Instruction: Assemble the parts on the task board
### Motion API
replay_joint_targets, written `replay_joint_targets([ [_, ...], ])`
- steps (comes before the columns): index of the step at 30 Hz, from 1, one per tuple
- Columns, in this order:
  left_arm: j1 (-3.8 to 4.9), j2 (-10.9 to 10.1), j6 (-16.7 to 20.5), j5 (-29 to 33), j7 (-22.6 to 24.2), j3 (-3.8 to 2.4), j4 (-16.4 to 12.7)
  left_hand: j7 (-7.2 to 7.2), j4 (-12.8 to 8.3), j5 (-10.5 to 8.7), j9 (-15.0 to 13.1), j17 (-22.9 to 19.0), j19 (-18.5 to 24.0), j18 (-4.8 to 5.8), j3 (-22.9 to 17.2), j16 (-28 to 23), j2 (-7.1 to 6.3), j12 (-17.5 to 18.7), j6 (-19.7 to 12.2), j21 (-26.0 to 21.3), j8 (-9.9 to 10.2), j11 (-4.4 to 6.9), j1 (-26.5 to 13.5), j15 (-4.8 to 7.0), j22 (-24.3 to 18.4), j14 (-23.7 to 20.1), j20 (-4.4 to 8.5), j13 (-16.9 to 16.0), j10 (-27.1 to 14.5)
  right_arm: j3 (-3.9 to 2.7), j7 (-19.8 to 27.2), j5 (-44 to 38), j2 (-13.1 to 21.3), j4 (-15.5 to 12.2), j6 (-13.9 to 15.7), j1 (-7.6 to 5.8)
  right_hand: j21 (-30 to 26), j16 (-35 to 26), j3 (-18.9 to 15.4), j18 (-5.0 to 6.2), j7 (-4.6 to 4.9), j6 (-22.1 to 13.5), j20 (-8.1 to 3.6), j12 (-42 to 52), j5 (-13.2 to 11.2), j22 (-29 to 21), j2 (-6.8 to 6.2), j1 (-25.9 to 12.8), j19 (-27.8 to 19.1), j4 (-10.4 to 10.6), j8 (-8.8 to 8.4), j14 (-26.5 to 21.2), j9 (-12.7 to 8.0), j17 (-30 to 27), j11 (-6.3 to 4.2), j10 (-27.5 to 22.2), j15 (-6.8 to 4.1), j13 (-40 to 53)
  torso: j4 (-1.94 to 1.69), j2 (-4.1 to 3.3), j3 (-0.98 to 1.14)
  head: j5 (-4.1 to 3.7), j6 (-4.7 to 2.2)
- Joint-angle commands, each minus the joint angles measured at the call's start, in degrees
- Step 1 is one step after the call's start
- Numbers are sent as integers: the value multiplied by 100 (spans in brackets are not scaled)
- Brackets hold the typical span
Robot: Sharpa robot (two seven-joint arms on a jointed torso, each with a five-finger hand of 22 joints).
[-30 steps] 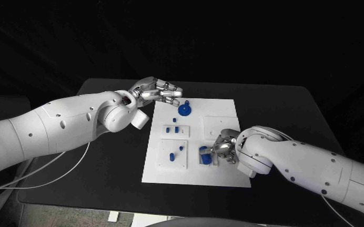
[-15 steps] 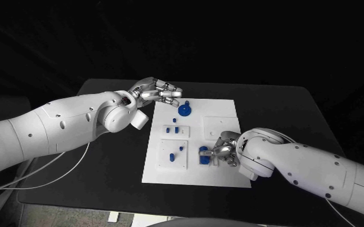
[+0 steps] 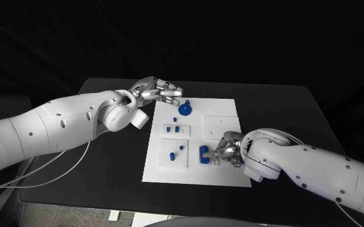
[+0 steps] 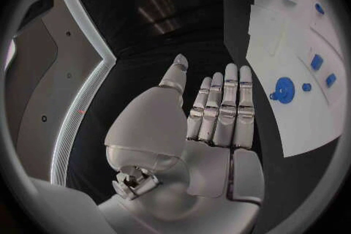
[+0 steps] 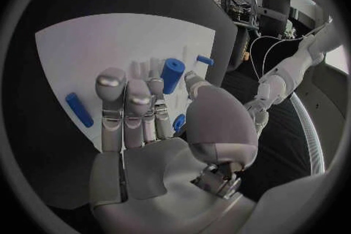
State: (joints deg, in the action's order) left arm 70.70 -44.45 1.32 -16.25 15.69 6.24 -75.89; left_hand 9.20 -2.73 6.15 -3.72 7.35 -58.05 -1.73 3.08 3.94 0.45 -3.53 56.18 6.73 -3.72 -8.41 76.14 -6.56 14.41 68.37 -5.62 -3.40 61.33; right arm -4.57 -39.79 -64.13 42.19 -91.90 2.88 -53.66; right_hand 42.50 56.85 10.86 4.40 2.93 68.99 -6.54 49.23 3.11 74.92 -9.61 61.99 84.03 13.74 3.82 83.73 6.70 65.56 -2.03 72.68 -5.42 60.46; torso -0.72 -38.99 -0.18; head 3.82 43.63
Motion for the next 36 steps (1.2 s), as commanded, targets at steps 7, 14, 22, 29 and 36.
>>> replay_joint_targets([
  [7, 2, 3, -107, -29, 1, 1, -2, -1, 34, 3, 0, 11, -8, -97, -7, -15, 14, 12, -43, 32, -1, 0, -37, 1, -27, -16, 0, -6, -52, -15, 184, -153, 105, -90, -377, 6, 7, -22, -58, -96, 0, 38, -16, 43, 1, 510, -5, 360, 316, -431, -14, 22, -1, 11, 11, 29, 4, 9, 5, -2, -1, 7, 3],
  [14, 2, 9, -114, -36, -6, 5, 12, -1, 34, 3, 0, 11, -8, -97, -7, -15, 14, 12, -43, 32, -1, 0, -37, 1, -27, -16, 0, -6, -52, -17, 207, -148, 105, -91, -412, 6, 19, -2, 58, -87, 0, 62, -7, 103, 16, 516, 163, 317, 318, -858, -17, 19, -6, 1, 11, 32, 8, 18, 2, 0, -6, -6, 8],
  [22, 2, 17, -133, -39, -20, 10, 16, 0, 40, -1, 0, 11, -5, -97, -1, -15, 24, 12, -44, 46, -2, -1, -42, 1, -48, -17, 1, -6, -54, -17, 145, -214, 33, -7, -298, 9, 40, 11, 245, -95, -22, 88, -12, 144, -7, 516, 355, 186, 321, -936, -18, 18, -19, -10, -4, 59, 2, 30, -5, -1, -7, -15, 20],
  [29, 2, 21, -146, -41, -22, 12, 15, 0, 40, -1, 0, 11, -5, -97, -1, -15, 24, 12, -44, 46, -2, -1, -42, 1, -48, -17, 1, -6, -54, -17, 106, -262, -89, 141, -195, 31, 37, 5, 698, -118, -41, 110, -47, 175, -33, 512, 531, -78, 323, -837, -16, 20, -70, -2, -26, 101, -22, 75, -8, 1, -9, -12, 39],
  [36, 2, 22, -151, -44, -24, 13, 19, 0, 40, -1, 0, 11, -5, -97, -1, -15, 24, 12, -44, 46, -2, -1, -42, 1, -48, -17, 1, -6, -54, -16, 110, -259, -155, 211, -287, 54, 42, -6, 819, -130, -48, 130, -53, 166, -31, 509, 518, -181, 321, -1131, -13, 25, -117, 13, -32, 114, -25, 121, -2, 2, -11, -8, 49],
])
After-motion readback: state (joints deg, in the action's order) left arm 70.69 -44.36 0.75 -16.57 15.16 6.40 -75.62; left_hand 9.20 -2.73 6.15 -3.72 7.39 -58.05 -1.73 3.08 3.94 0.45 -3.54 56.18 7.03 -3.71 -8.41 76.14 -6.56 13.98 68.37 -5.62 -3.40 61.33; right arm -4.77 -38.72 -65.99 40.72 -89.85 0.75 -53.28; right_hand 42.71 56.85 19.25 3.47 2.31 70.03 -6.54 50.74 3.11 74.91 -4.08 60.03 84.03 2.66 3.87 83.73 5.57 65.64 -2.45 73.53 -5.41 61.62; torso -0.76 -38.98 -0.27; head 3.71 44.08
